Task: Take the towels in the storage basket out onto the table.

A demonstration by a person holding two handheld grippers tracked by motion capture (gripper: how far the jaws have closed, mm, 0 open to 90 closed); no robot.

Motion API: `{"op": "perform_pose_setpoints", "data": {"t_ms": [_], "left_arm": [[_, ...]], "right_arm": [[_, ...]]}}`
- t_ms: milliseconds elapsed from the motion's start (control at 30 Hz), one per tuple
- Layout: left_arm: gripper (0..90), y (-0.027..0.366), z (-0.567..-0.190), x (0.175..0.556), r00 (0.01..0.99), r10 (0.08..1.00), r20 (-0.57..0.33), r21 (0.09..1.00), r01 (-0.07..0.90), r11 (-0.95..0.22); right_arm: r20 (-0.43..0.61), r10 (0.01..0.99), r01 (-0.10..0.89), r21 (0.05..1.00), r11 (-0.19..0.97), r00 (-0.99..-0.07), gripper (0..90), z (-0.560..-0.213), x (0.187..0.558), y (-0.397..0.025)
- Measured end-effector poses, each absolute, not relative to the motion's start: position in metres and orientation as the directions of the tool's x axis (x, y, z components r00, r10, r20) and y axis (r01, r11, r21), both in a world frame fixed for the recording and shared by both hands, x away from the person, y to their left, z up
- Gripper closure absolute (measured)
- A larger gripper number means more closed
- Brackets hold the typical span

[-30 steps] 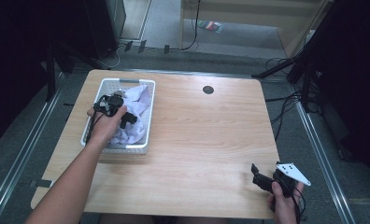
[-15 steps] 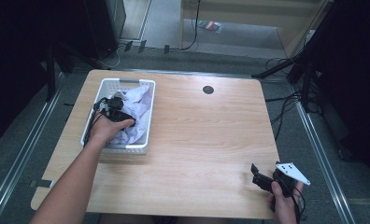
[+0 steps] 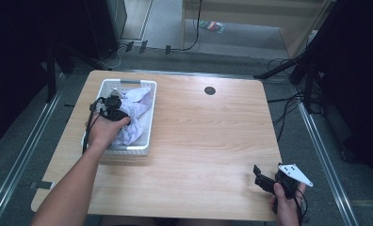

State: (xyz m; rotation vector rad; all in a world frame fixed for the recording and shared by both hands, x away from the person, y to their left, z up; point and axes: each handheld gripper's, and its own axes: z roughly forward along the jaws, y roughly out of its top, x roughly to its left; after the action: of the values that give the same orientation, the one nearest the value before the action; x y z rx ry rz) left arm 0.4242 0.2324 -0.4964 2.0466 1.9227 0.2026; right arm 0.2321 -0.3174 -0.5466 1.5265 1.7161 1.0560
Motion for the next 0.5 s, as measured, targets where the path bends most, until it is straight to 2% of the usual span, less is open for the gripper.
{"op": "perform_pose_setpoints", "data": {"t_ms": [167,233,500], "left_arm": [[55.9,0.236,-0.486,0.422,0.090,0.986,-0.142,0.343,0.939,-0.036],[55.8,0.234,-0.474,0.419,0.098,0.989,-0.115,0.366,0.929,-0.049],[55.6,0.235,-0.450,0.414,0.102,0.989,-0.103,0.415,0.909,-0.051]], "right_arm": [[0.069,0.985,0.504,0.863,0.020,-0.156,6.3,-0.547,0.232,-0.318],[0.071,0.986,0.505,0.863,0.016,-0.152,6.5,-0.547,0.232,-0.318],[0.073,0.986,0.510,0.860,0.012,-0.147,6.9,-0.547,0.233,-0.318]]}}
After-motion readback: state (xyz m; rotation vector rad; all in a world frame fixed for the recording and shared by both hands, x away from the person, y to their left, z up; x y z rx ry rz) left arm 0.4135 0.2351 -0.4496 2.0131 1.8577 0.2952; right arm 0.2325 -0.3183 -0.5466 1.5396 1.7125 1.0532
